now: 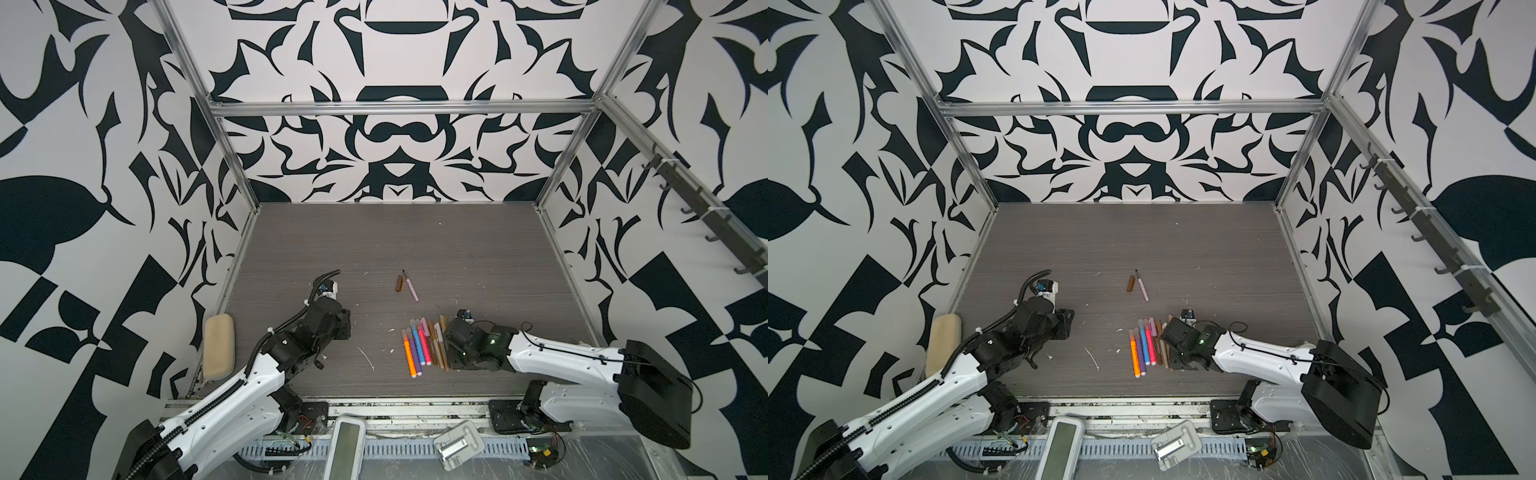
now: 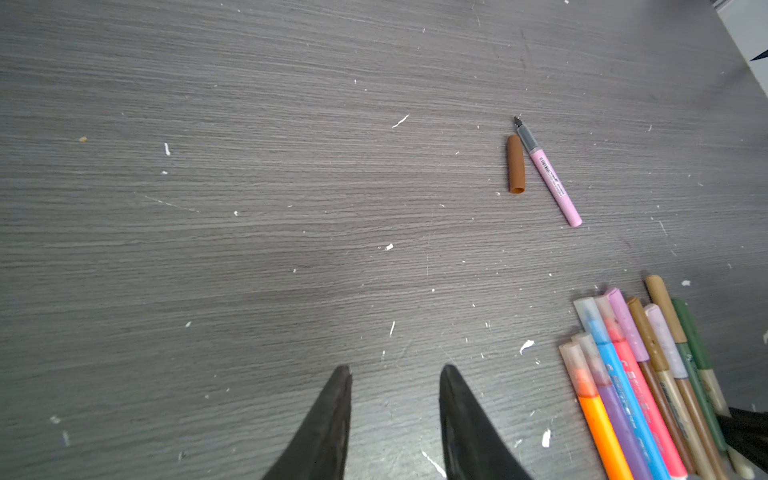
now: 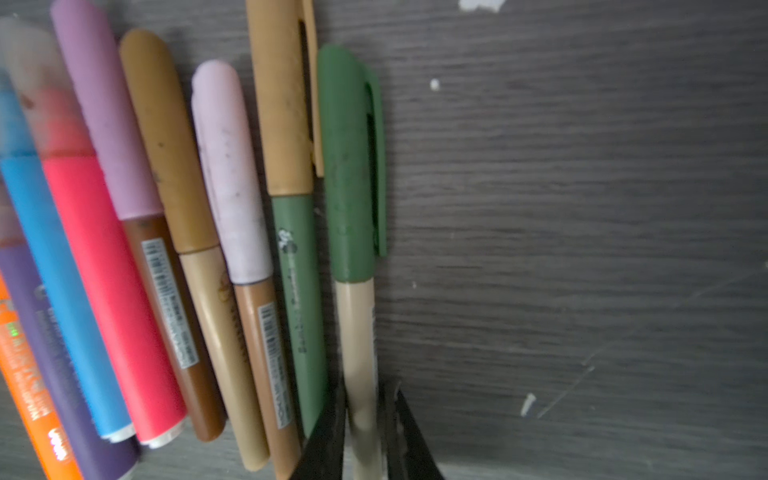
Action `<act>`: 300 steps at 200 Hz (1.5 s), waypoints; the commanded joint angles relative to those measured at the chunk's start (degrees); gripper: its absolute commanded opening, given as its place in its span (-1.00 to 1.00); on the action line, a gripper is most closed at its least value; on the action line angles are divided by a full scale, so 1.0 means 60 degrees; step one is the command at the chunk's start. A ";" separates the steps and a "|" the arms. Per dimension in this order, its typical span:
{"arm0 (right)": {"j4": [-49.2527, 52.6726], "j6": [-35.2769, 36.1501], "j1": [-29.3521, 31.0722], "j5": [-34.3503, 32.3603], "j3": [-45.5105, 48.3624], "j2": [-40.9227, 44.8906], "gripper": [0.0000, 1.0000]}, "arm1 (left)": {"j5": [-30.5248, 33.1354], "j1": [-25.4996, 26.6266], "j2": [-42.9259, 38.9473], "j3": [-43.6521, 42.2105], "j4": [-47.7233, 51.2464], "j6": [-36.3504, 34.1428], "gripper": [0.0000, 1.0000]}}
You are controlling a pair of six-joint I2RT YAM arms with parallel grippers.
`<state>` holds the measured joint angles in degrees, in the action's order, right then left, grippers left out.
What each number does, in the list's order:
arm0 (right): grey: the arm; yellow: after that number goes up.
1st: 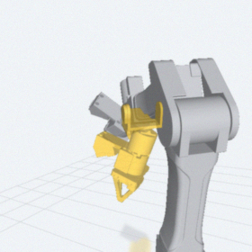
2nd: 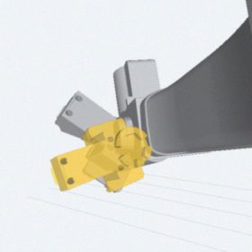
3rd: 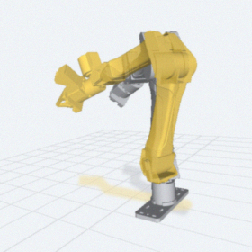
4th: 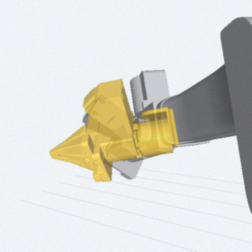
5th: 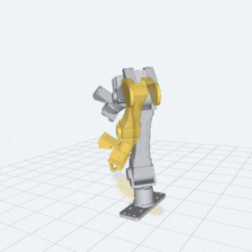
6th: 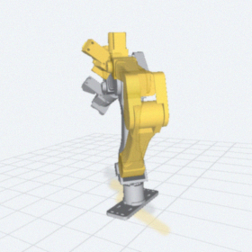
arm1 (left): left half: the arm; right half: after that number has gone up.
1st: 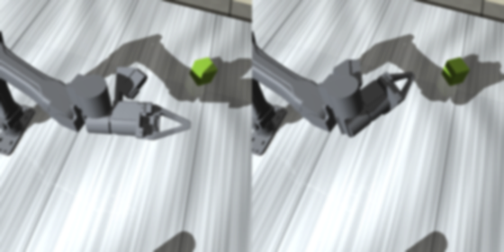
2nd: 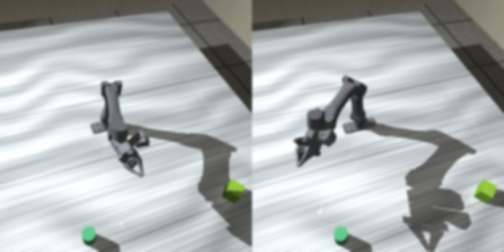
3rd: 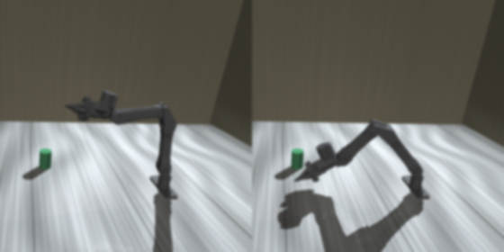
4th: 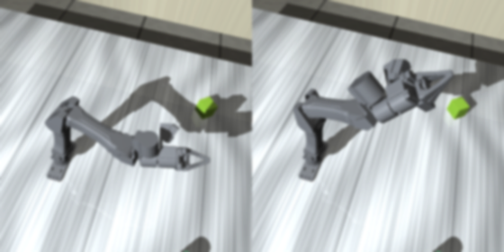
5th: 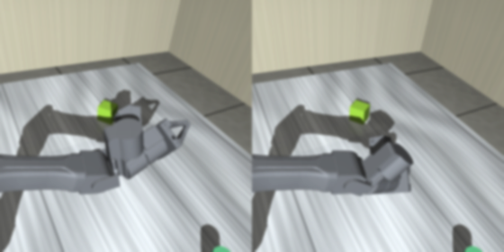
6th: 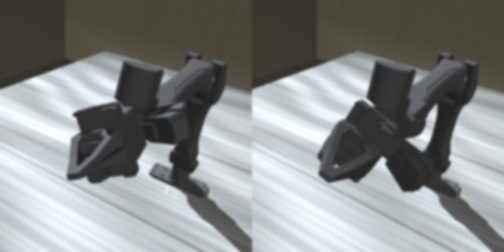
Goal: Open the pen caps
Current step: 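Move the right gripper to the cream pen with green cap and grasp it, then lift the green-capped pen with the right gripper while the left gripper approaches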
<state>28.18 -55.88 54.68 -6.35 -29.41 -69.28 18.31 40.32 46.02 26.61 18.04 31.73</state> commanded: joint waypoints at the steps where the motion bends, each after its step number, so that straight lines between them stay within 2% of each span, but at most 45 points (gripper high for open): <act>1: 0.0443 -0.0342 0.0112 -0.0455 -0.0087 0.0164 -0.61 | 0.0208 0.0034 -0.0073 -0.0099 -0.0114 0.0132 -0.26; 53: 0.0575 -0.0673 0.0496 -0.0697 -0.0046 -0.0274 -0.60 | 0.0196 0.0034 0.0223 -0.0013 -0.0165 0.0132 -0.26; 58: 0.0577 -0.0750 0.0592 -0.1078 -0.0084 -0.0381 -0.60 | 0.0203 0.0034 0.0252 -0.0008 -0.0169 0.0132 -0.26; 81: 0.0668 -0.1013 0.1020 -0.1440 -0.0399 -0.1096 -0.60 | 0.0314 0.0063 0.0239 0.0000 -0.0169 0.0161 -0.26; 109: 0.0999 -0.1411 0.1404 -0.1935 -0.0713 -0.1564 -0.81 | 0.0347 0.0066 0.0182 -0.0039 -0.0165 0.0191 -0.26; 138: 0.1506 -0.1731 0.1410 -0.2347 -0.0608 -0.0708 -0.92 | 0.0330 0.0078 0.0280 -0.0004 -0.0165 0.0191 -0.26; 165: 0.1949 -0.1513 0.1416 -0.2618 -0.0522 0.0878 -0.95 | 0.0418 0.0111 0.0116 0.0033 0.0008 0.0245 -0.23; 184: 0.0827 -0.0784 0.1419 -0.1985 -0.0063 0.2061 -1.00 | 0.0120 0.0107 -0.0279 -0.0005 0.0029 0.0689 -0.08; 208: -0.0402 -0.0488 0.1406 -0.1230 0.0335 0.2697 -1.00 | -0.1225 0.0107 -0.0193 -0.0132 -0.1019 0.1482 -0.04; 245: -0.2577 -0.0023 0.1460 0.0459 0.0467 0.1818 -1.00 | -0.2964 0.0122 0.1883 0.0459 -0.2611 0.2523 -0.07; 275: -0.3122 0.0175 0.1714 0.0702 -0.0128 0.0997 -1.00 | -0.3771 0.0235 0.3566 0.1143 -0.3001 0.2326 -0.08; 300: -0.3970 0.0105 0.1793 0.1145 -0.0295 0.0387 -1.00 | -0.4411 0.0310 0.4210 0.1359 -0.3344 0.2333 -0.09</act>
<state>12.32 -56.47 64.84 -2.92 -28.14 -64.77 -1.98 41.63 69.28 32.69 2.31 44.62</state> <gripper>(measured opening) 0.117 0.457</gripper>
